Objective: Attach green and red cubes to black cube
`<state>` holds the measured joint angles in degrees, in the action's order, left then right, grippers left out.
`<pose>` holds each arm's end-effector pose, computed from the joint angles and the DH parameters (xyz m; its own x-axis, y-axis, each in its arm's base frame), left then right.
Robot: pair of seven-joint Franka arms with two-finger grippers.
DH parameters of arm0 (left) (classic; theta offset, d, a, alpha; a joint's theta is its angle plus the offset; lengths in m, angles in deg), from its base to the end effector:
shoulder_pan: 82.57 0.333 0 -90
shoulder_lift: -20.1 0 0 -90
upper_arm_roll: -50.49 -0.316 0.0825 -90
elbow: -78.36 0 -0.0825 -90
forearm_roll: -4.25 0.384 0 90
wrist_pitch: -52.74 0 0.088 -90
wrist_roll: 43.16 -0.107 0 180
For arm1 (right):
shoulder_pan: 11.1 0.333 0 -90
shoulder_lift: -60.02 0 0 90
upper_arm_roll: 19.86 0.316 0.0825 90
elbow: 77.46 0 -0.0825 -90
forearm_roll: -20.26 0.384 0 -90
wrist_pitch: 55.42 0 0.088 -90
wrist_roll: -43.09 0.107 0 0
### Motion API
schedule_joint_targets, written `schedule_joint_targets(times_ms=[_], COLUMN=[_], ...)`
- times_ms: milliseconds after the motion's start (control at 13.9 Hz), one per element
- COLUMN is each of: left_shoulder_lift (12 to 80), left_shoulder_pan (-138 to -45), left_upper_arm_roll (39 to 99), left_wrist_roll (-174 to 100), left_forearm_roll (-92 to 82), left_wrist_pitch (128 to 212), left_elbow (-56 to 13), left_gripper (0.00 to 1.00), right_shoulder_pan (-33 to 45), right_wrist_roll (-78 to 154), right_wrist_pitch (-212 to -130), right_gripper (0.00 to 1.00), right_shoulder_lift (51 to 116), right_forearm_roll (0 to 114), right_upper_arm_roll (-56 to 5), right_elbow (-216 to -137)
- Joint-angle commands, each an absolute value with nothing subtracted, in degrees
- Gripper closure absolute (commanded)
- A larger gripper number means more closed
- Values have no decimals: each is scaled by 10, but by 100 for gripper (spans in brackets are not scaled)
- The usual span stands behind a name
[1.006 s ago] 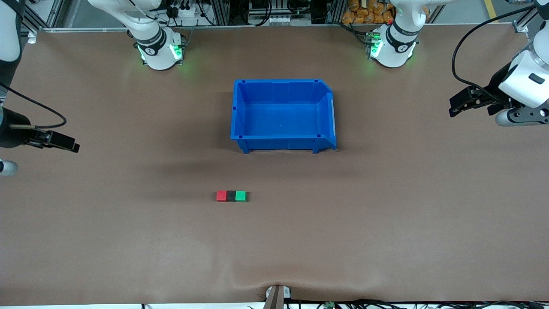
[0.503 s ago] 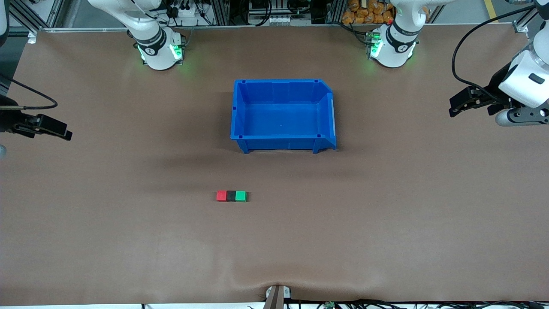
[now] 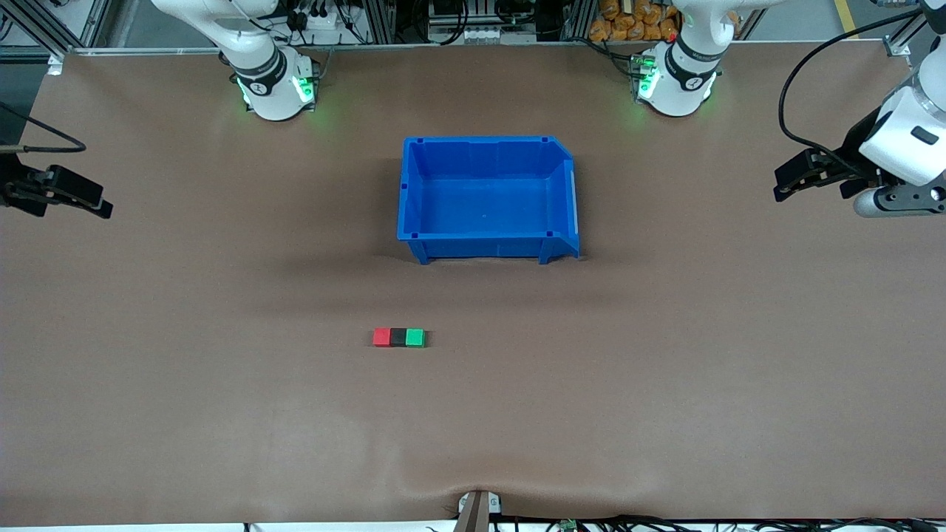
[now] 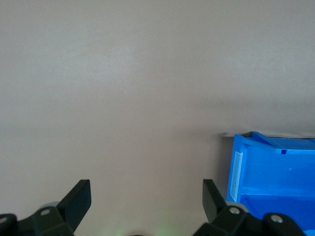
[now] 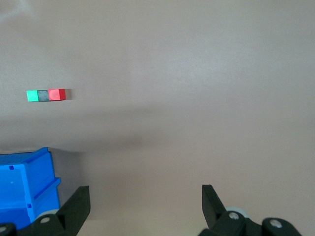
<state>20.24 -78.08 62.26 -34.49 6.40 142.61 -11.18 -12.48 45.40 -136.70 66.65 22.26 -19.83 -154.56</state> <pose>0.5512 -0.0662 0.6268 0.9997 0.0242 0.0089 0.0246 -0.9990 -0.0361 0.5744 -0.0094 0.6507 0.9973 -0.0585 -0.0440 -0.0600 -0.9977 -0.0330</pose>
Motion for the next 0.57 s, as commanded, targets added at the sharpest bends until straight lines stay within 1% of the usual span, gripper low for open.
schedule_joint_targets(times_ms=[0,287,503], left_shoulder_lift=[191,191,191], left_shoulder_pan=[-779,-779,-778], left_upper_arm_roll=[624,624,624], left_wrist_roll=[-338,-338,-338], left_forearm_roll=[63,63,63], left_wrist_pitch=[1424,1424,1424], left_elbow=[-120,-120,-120], left_gripper=[0,0,0], right_shoulder_pan=[-138,-138,-137], right_wrist_roll=[443,443,444], right_wrist_pitch=[-1370,-1364,-1371], right_gripper=[0,0,0], right_shoulder_lift=[626,584,576], right_forearm_roll=[212,211,201], right_upper_arm_roll=[-190,-190,-186], right_elbow=[-1587,-1617,-1634])
